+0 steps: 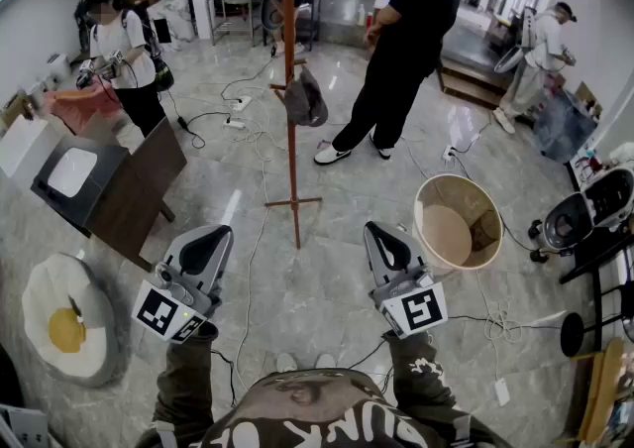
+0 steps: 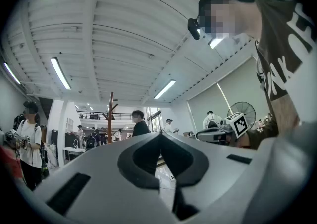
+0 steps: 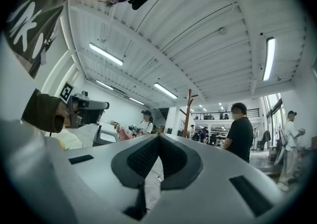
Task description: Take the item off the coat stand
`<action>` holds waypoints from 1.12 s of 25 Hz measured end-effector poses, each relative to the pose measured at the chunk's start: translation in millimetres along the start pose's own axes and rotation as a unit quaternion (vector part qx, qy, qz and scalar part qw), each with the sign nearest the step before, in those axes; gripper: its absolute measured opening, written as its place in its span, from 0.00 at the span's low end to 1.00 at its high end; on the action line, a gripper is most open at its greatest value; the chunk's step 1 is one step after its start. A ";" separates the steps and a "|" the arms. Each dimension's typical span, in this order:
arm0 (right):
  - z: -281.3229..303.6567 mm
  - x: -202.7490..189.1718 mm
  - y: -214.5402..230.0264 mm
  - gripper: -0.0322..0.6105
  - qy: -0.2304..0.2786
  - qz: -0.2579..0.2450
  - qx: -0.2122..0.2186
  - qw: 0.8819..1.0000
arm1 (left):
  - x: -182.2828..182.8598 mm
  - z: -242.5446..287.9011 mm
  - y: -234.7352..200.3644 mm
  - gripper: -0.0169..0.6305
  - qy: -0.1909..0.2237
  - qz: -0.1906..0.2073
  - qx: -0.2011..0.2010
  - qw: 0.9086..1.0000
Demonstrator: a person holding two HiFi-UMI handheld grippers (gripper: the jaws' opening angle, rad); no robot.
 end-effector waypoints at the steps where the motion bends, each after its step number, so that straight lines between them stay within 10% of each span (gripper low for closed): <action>1: 0.5 0.3 0.7 0.06 -0.001 0.000 0.000 1.000 | 0.4 0.7 -0.4 0.03 -0.001 0.000 0.000 1.000; 17: 6.2 -6.3 9.0 0.07 0.008 0.006 -0.001 1.000 | -2.9 7.6 -4.7 0.03 -0.002 0.000 0.002 1.000; 21: 12.0 -14.5 5.4 0.45 0.001 0.028 0.036 0.999 | -6.4 8.8 -5.1 0.03 -0.003 0.000 0.003 1.000; 23: 16.3 -14.6 4.6 0.85 0.002 0.039 0.060 0.997 | -4.8 12.2 -5.4 0.03 -0.004 0.000 0.003 1.000; 28: 22.0 -16.4 7.1 0.97 -0.005 0.034 0.074 0.997 | -3.1 18.5 -7.9 0.03 -0.008 0.001 0.005 1.000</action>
Point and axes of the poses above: the fingertips, and each gripper's own axes: z forward along the fingers, y to its right, x out of its top, the point moved 8 cm from there along -z, backward along the fingers, and after that the axes turned 5 degrees about y, right-handed, at the moved point
